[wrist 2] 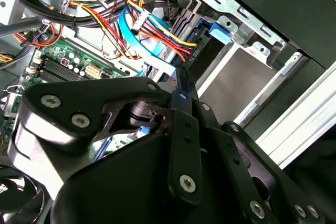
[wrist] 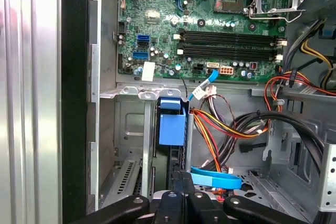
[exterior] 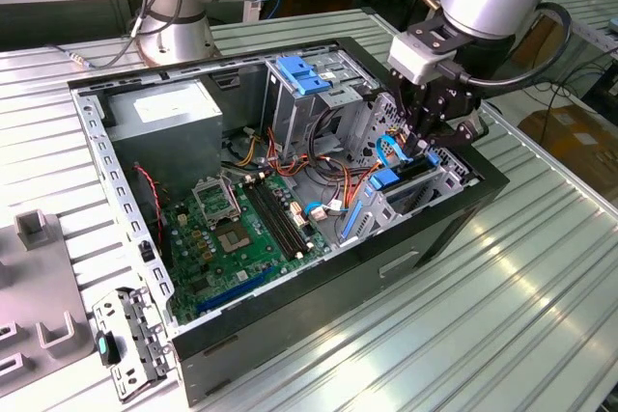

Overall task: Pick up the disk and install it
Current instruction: 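Insert the second disk wire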

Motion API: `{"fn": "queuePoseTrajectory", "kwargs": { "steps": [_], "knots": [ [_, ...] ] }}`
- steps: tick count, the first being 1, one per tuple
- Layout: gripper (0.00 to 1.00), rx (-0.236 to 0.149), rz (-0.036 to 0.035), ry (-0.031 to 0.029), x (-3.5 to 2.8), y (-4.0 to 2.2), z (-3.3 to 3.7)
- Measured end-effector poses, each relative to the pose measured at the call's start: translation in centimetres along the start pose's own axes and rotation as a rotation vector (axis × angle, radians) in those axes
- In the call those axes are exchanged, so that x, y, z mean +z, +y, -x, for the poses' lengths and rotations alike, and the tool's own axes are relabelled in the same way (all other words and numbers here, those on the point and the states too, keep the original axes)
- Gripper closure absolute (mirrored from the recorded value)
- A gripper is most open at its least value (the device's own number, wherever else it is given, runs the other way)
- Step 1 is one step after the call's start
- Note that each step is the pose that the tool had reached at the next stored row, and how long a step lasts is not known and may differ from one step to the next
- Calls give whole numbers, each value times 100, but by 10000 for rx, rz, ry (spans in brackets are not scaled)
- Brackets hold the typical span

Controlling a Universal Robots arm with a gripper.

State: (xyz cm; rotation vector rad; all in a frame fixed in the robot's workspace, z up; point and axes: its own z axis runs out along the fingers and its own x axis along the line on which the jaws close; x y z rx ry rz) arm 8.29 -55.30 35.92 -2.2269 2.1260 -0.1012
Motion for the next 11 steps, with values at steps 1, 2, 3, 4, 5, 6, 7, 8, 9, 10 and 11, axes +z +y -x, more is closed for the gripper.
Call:
{"fn": "queuePoseTrajectory", "kwargs": {
  "steps": [1, 2, 3, 4, 5, 6, 7, 8, 9, 10, 11],
  "knots": [
    [89, 0, 0, 0, -1, 0, 0],
    [89, 0, 0, 0, -2, 0, 0],
    [89, 0, 0, 0, -4, 0, 0],
    [89, 0, 0, 0, -7, -1, 0],
    [89, 0, 0, 1, -9, -1, 0],
    [89, 0, 0, 0, -10, -1, 0],
    [89, 0, 0, 0, -12, -1, 0],
    [89, 0, 0, 0, -13, -1, 0],
    [89, 0, 0, 0, -13, -1, 0],
    [89, 0, 0, 0, -15, -1, 0],
    [89, 0, 0, 0, -16, -1, 0]
  ]
}}
